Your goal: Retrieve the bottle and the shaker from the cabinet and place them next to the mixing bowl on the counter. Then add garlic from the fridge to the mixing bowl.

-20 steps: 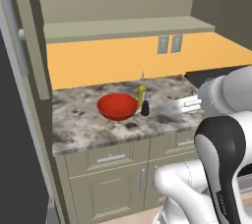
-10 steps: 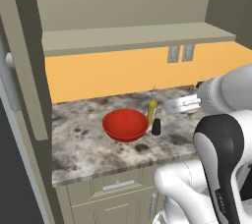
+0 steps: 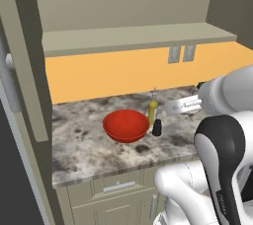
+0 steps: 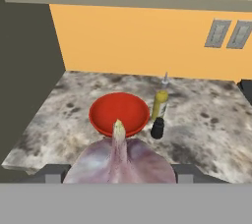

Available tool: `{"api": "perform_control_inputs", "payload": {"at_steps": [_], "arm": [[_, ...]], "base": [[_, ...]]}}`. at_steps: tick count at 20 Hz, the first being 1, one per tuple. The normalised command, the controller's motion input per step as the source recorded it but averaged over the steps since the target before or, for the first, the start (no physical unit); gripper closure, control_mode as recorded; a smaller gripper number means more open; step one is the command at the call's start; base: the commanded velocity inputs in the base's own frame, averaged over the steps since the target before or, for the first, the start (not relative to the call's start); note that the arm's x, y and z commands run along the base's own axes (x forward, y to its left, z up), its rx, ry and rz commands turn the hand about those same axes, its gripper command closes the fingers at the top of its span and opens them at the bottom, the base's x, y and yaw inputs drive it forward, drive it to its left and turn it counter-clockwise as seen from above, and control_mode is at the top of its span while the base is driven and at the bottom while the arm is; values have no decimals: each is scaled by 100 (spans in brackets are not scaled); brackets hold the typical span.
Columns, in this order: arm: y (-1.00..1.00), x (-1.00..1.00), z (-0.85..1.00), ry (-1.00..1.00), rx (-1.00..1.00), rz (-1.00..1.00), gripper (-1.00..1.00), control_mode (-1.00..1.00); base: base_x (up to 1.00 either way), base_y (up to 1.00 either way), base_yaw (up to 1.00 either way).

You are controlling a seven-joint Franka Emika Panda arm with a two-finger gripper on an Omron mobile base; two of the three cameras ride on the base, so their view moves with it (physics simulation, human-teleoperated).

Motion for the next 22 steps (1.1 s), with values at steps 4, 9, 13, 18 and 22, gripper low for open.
{"api": "perform_control_inputs", "payload": {"at_steps": [4,9,13,18,22], "arm": [[0,0,0,0,0,0,100,100],[0,0,-3,1,0,0,100,-100],[0,26,0,30,0,0,100,-100],[14,49,-22,37,0,0,100,-100],[12,24,-65,10,0,0,100,-100]], "base": [[0,0,0],[0,0,0],[0,0,0],[0,0,0],[0,0,0]]}}
